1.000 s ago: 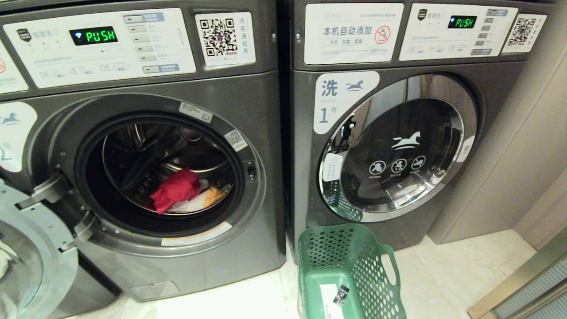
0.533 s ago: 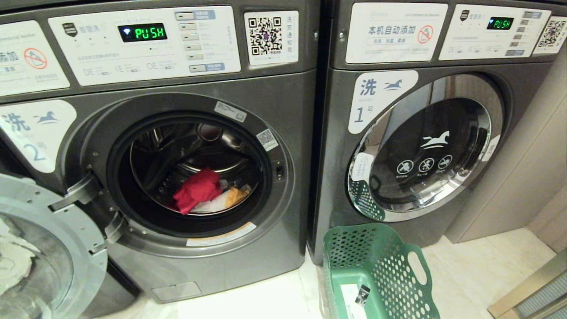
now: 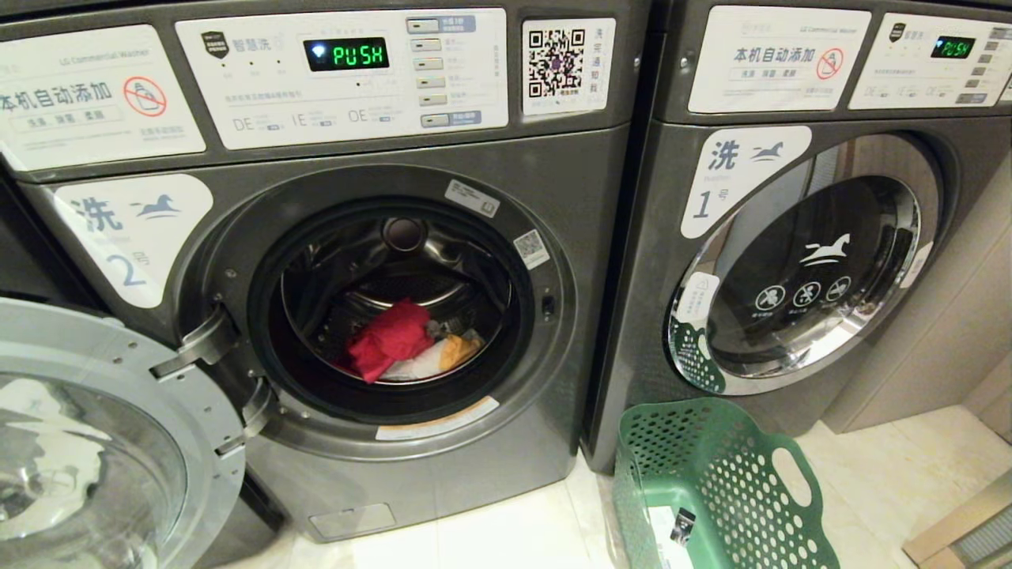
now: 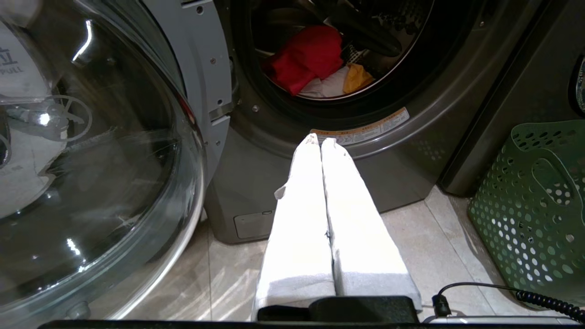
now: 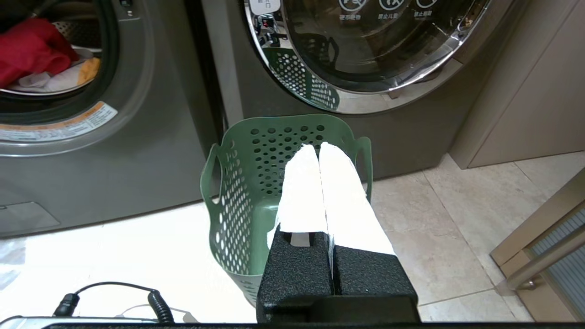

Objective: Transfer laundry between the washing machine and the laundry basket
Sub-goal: Pick a cloth and place it into the basket

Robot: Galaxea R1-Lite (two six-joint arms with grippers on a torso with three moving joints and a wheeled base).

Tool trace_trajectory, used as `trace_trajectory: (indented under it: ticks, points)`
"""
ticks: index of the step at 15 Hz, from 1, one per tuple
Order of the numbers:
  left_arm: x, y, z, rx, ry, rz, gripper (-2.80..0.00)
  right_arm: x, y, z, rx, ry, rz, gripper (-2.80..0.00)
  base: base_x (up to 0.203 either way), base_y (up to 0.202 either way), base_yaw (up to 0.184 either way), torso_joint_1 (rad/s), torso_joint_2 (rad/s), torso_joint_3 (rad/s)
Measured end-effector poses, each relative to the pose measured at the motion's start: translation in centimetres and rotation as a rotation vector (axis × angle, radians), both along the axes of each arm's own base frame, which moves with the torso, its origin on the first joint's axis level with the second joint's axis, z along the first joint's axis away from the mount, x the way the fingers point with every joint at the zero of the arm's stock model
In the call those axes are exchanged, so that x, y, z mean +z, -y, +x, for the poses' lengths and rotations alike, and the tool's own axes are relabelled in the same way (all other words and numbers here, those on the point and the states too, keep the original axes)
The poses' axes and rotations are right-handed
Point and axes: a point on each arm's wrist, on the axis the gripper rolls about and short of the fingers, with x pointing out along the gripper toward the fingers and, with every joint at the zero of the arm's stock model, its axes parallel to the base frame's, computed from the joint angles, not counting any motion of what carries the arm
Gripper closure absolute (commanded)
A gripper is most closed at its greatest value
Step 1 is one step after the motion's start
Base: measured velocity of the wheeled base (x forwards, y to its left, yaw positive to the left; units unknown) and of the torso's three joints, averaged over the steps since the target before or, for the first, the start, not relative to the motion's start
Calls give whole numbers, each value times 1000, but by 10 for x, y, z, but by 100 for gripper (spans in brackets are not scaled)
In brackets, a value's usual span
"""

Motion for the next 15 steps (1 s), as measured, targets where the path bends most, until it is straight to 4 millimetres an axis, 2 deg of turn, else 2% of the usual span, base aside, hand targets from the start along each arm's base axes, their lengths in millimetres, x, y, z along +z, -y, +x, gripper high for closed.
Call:
trace_trajectory:
  ticks: [9,15]
  points:
    - [0,0,0,0,-1,0,0,0,0,0,0,0,0,0,0,0,0,0,0,0]
    - [0,0,0,0,0,1,0,0,0,0,0,0,0,0,4,-9,161,2,3,3]
